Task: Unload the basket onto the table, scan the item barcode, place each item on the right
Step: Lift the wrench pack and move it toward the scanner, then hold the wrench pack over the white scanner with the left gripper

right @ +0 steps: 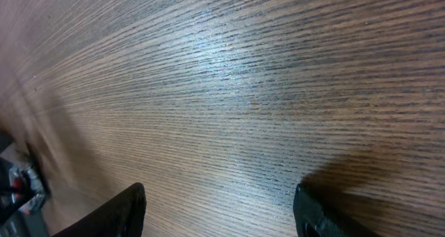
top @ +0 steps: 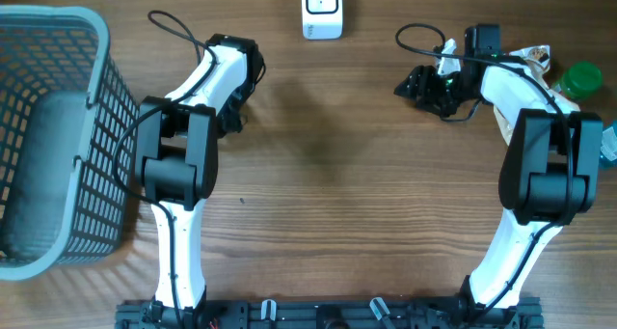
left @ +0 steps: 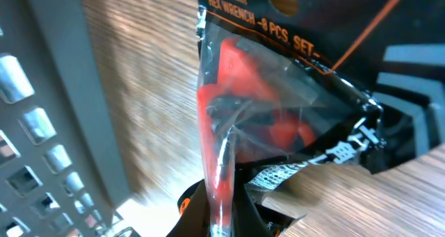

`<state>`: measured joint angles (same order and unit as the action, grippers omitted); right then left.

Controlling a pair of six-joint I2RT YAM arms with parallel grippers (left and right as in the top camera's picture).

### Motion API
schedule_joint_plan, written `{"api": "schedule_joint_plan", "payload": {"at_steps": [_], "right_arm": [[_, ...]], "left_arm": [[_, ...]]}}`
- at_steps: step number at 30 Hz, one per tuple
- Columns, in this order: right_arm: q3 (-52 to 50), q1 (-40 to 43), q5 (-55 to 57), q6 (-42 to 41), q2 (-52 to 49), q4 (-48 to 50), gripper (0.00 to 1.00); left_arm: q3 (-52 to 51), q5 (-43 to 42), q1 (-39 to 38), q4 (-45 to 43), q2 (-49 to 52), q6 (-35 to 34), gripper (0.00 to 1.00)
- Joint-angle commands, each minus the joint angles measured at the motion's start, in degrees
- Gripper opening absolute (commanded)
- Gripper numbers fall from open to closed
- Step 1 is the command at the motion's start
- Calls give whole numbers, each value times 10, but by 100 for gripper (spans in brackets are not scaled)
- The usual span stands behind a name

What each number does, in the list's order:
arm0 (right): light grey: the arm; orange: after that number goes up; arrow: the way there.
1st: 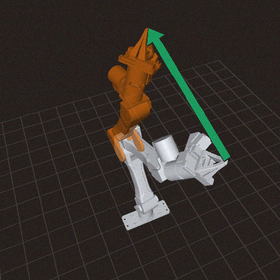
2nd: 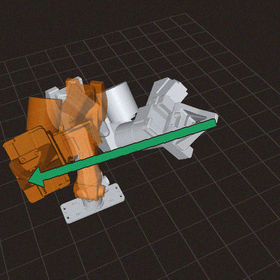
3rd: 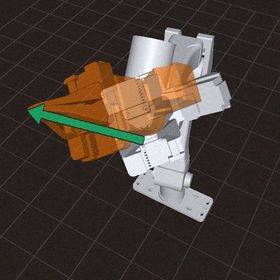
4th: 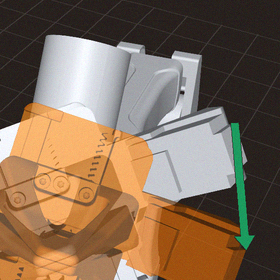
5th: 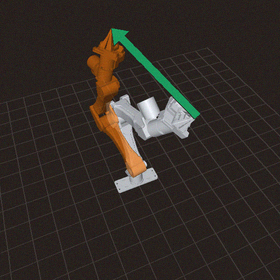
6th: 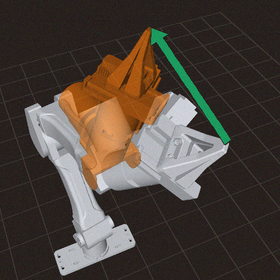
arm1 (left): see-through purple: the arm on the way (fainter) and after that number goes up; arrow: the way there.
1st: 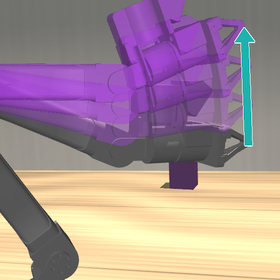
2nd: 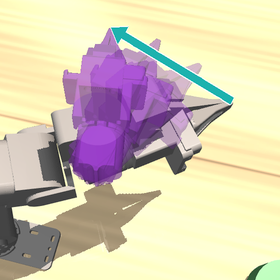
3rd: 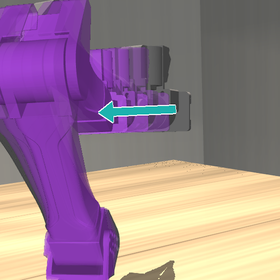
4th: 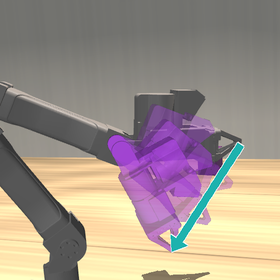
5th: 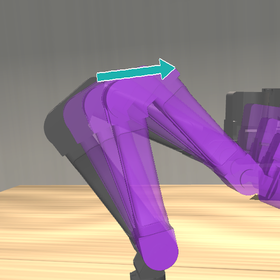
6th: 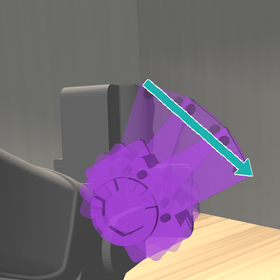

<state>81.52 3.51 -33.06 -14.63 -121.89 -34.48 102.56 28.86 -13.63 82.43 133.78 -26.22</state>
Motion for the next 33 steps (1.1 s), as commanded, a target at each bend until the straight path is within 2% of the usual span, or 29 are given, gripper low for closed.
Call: {"api": "schedule_joint_plan", "payload": {"at_steps": [1, 2, 4, 10, 11, 13, 15, 17, 22, 25, 33], "right_arm": [[-9, -3, 63, 11, -5, -2, 69], [-9, 0, 63, 11, -5, -3, 68], [-9, 14, 71, 11, -5, -10, 68], [-14, 71, 125, 12, -5, -40, 72], [-14, 73, 125, 12, -6, -41, 73], [-14, 73, 125, 12, -6, -49, 72], [-14, 73, 130, 12, -6, -64, 73], [-14, 73, 154, 12, -6, -73, 72], [-14, 73, 170, 42, -6, -95, 73], [-14, 73, 170, 40, -6, -97, 73], [-14, 73, 202, 42, -6, -91, 73]], "left_arm": [[105, -160, -15, 2, -17, -10, 4], [130, -209, -15, 1, -26, -8, 4], [178, -366, -12, -17, -51, 27, 4], [183, -841, 19, -158, -78, 94, 4], [183, -930, 26, -206, -78, 128, 4], [183, -996, 31, -263, -78, 202, 4], [183, -1106, 33, -337, -78, 320, 4], [183, -1187, 33, -409, -78, 382, 4], [183, -1192, 33, -574, -78, 394, 4], [183, -1192, 31, -669, -78, 312, 4], [183, -1192, 28, -673, -78, 270, 4]]}}
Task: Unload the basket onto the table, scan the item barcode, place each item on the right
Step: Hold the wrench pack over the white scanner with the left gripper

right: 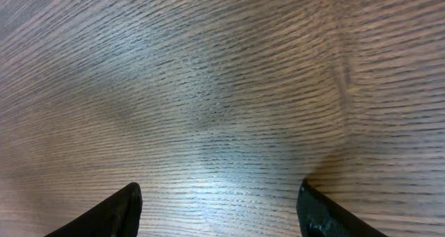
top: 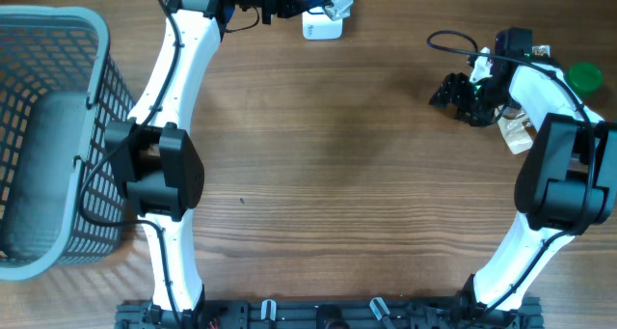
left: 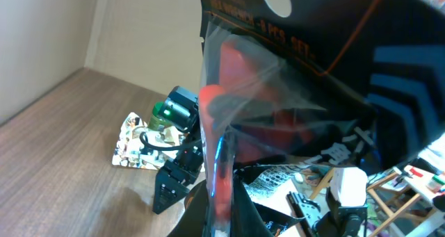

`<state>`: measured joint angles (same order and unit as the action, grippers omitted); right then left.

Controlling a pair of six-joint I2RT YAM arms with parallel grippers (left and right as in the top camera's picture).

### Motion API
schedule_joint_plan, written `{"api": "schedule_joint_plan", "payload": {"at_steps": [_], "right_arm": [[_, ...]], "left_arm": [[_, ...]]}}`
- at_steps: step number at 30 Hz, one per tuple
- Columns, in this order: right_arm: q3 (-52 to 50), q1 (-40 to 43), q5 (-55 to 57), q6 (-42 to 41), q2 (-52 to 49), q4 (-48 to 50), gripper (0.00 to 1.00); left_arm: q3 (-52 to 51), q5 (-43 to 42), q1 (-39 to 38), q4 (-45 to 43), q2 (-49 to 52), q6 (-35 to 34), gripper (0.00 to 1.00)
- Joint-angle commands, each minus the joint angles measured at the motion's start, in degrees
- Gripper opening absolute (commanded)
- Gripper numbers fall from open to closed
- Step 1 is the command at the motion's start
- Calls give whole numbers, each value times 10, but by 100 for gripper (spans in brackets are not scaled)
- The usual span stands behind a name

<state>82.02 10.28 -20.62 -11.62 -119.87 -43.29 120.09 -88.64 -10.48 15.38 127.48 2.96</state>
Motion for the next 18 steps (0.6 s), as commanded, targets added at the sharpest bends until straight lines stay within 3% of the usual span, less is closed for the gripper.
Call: {"api": "schedule_joint_plan", "payload": {"at_steps": [1, 18], "right_arm": [[-19, 6, 78, 12, -26, -2, 73], [-19, 6, 78, 11, -26, 10, 72]], "left_arm": [[8, -17, -4, -2, -16, -23, 4], [8, -17, -4, -2, -16, -37, 4]]}}
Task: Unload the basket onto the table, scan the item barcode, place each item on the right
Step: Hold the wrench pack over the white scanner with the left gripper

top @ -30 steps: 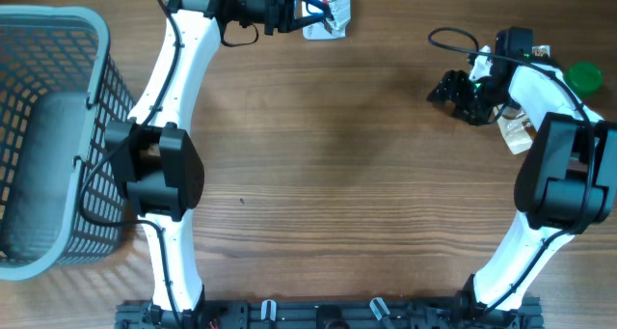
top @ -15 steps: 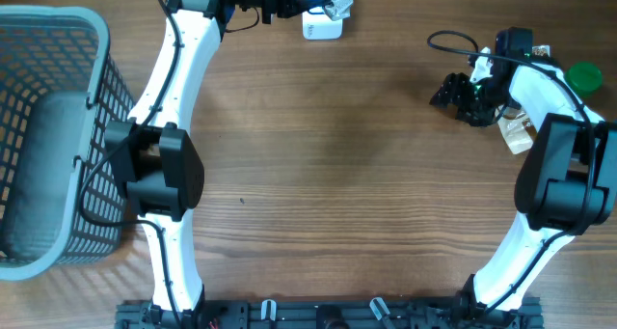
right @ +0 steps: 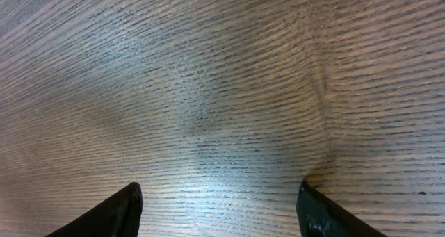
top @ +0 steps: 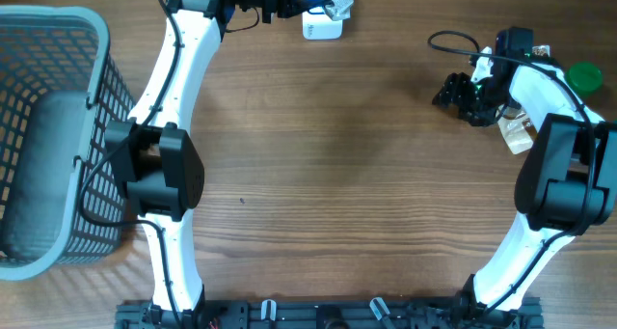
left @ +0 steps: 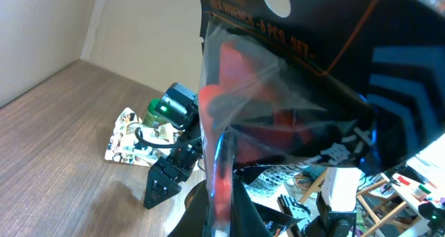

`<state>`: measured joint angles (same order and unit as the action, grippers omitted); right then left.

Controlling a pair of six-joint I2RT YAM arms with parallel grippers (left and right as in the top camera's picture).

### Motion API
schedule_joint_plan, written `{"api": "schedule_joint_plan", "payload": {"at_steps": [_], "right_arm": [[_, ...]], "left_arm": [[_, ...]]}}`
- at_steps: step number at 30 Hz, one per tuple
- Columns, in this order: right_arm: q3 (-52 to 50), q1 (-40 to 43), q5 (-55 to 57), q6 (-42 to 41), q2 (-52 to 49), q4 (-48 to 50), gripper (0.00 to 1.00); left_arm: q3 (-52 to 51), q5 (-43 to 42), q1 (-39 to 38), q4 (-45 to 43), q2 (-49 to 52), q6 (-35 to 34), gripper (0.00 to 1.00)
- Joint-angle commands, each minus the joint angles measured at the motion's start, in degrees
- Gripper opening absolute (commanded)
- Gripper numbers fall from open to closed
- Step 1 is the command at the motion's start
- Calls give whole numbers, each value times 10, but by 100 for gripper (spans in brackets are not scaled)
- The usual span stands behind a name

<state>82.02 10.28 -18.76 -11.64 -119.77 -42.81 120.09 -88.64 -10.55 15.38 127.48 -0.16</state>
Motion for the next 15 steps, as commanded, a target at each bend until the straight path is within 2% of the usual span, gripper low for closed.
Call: {"api": "schedule_joint_plan", "payload": {"at_steps": [1, 5, 9, 11, 13, 14, 15], "right_arm": [[-19, 6, 59, 11, -28, 7, 72], [-19, 6, 59, 12, -28, 9, 72], [-19, 5, 59, 12, -28, 16, 72], [-19, 6, 59, 11, -28, 18, 71], [-19, 6, 59, 12, -28, 21, 72], [-19, 6, 59, 12, -28, 26, 71], [-19, 6, 59, 12, -28, 33, 69]], "left_arm": [[8, -17, -3, -2, -16, -6, 4], [8, -17, -3, -2, -16, -22, 4], [8, 89, -7, 2, -16, -101, 4], [8, 235, -8, 64, -16, -126, 4], [8, 477, -20, 176, -16, -116, 4], [8, 602, -39, 219, -16, -90, 4], [8, 687, -57, 236, -16, -87, 4]]}}
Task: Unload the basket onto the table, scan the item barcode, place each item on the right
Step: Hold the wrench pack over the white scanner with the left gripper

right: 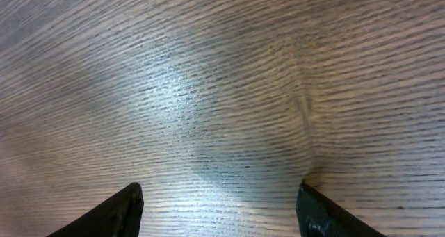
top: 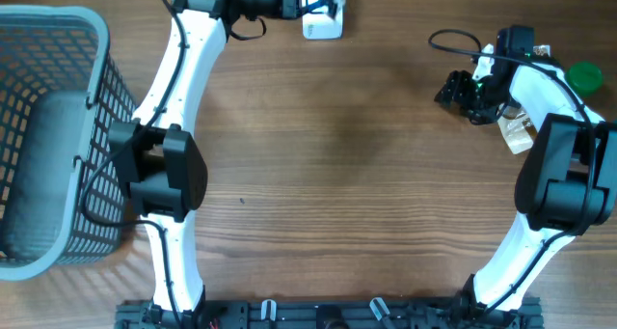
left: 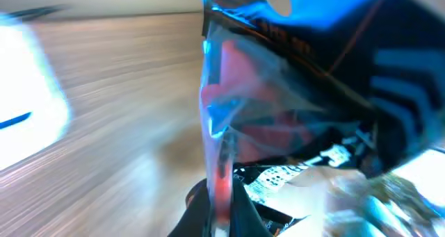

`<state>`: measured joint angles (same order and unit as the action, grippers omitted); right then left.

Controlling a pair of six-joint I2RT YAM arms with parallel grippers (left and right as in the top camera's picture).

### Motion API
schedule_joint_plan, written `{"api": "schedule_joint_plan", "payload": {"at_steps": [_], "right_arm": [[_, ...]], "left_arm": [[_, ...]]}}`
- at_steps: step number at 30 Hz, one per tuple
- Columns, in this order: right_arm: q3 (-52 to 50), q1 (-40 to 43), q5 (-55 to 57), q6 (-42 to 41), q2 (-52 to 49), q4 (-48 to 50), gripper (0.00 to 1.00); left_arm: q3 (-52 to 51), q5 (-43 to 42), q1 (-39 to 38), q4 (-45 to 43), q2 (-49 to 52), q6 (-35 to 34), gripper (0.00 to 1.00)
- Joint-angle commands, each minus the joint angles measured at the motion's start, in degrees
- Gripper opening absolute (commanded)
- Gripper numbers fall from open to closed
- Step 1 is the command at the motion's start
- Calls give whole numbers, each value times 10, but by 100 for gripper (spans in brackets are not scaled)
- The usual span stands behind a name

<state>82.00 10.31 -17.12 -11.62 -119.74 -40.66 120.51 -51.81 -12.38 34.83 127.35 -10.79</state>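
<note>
The item is a hex-wrench set (left: pixel 292 105): a black card with a red holder under clear plastic and a barcode label low on it. My left gripper (left: pixel 219 199) is shut on its lower edge. From overhead the left gripper holds the pack at the far edge, right above the white scanner (top: pixel 322 22). The blurred left wrist view shows the scanner (left: pixel 28 126) at its left. My right gripper (top: pixel 455 90) stands open over bare wood, its fingertips (right: pixel 122 208) wide apart with nothing between them.
A grey mesh basket (top: pixel 92 40) fills the left side of the table. By the right arm lie a green-lidded bottle (top: pixel 582 76) and a printed packet (top: pixel 517 132). A black cable (top: pixel 448 41) loops behind the right wrist.
The left wrist has turned: its view faced across to the right arm, and now looks down at the wood with the scanner at left. The right gripper is almost unchanged.
At first my left gripper held the pack low beside the basket and my right gripper hung open nearer the middle. Then the left arm was stretched to the far edge with the pack at the scanner, the right gripper further right. Now the pack is turned over the scanner.
</note>
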Motion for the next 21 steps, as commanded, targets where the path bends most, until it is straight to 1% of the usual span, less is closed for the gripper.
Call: {"api": "schedule_joint_plan", "payload": {"at_steps": [1, 3, 4, 6, 8, 12, 16, 17, 19, 21], "right_arm": [[-19, 5, 43, 12, -28, 17, 69], [-19, 5, 43, 12, -28, 29, 69], [-19, 5, 43, 12, -28, 35, 69], [-19, 5, 43, 12, -28, 46, 69], [-19, 5, 43, 16, -28, 50, 69], [-19, 5, 43, 27, -28, 58, 69], [-19, 5, 43, 26, -28, 90, 69], [-19, 5, 43, 26, -28, 92, 69], [-19, 5, 43, 26, -28, 96, 69], [-19, 5, 43, 26, -31, 100, 69]], "left_arm": [[4, 391, -57, 49, -14, 27, 4], [4, 501, -82, 44, -14, 31, 4], [4, 529, -87, 42, -14, 31, 4], [4, 581, -101, 33, -9, 61, 4], [4, 620, -100, 30, -8, 61, 4], [4, 632, -106, 29, 31, 137, 4], [4, 648, -112, 3, 71, 154, 4], [4, 651, -112, -2, 80, 164, 4], [4, 684, -113, -28, 94, 194, 4], [4, 707, -115, -33, 113, 227, 4]]}}
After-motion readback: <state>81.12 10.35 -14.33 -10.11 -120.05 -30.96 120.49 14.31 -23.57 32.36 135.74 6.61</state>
